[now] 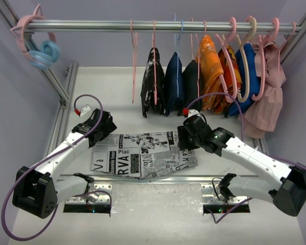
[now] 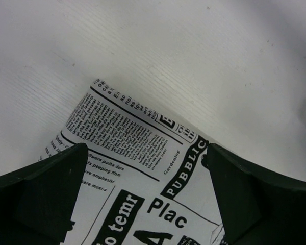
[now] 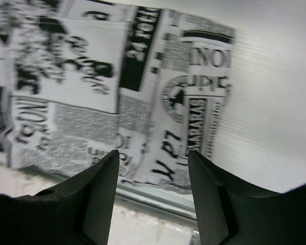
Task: Place the trousers on the hanger
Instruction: Fold the trousers at the corner of the board.
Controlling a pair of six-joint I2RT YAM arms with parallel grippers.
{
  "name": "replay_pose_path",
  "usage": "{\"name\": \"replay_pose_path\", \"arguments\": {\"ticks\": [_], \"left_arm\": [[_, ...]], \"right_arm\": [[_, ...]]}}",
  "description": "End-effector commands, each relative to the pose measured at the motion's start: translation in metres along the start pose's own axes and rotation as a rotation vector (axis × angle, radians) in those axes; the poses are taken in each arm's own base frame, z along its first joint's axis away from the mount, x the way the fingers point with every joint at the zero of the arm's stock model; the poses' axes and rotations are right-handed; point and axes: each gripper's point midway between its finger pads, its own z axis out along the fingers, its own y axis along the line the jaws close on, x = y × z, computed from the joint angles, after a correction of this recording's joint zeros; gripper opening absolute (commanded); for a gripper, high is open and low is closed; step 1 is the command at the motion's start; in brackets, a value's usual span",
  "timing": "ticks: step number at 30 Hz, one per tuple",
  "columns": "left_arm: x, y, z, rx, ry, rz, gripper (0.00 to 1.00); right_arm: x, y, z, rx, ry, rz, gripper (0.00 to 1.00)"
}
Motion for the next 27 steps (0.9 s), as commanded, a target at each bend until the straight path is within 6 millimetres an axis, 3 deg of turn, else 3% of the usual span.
{"name": "replay_pose_path", "arguments": {"ticks": [1,5,8,10,14,15,19,27], "left_arm": [[0.006,-0.009,-0.004,0.048,0.038,-0.083,1.0],[0.001,0.001,-0.003,-0.001,0.015,-0.116,1.0],[-0.01,0.012,-0.005,-0.044,-0.015,-0.133,1.0],[-0.015,0.016,-0.006,-0.041,-0.029,-0.151,1.0],[-0.025,0.002,-0.018,0.092,-0.062,-0.138,1.0],[-0.026,-0.005,-0.024,0.154,-0.067,-0.111,1.0],[-0.037,-0.018,-0.046,0.289,-0.111,-0.069,1.0],[-0.057,-0.049,-0.103,0.552,-0.169,0.068,1.0]], "right_arm": [[0.022,0.022,0.035,-0.124,0.082,0.009,0.57],[0.079,-0.008,0.075,-0.009,0.259,0.092,0.58],[0.099,-0.012,0.083,-0.001,0.285,0.12,0.61],[0.099,-0.01,0.083,-0.017,0.28,0.119,0.61],[0.065,0.006,0.062,-0.067,0.189,0.065,0.62],[0.045,0.012,0.048,-0.086,0.134,0.056,0.64],[0.004,0.037,-0.002,-0.138,-0.015,0.006,0.68],[-0.038,0.092,-0.078,-0.307,-0.136,-0.068,0.68]]}}
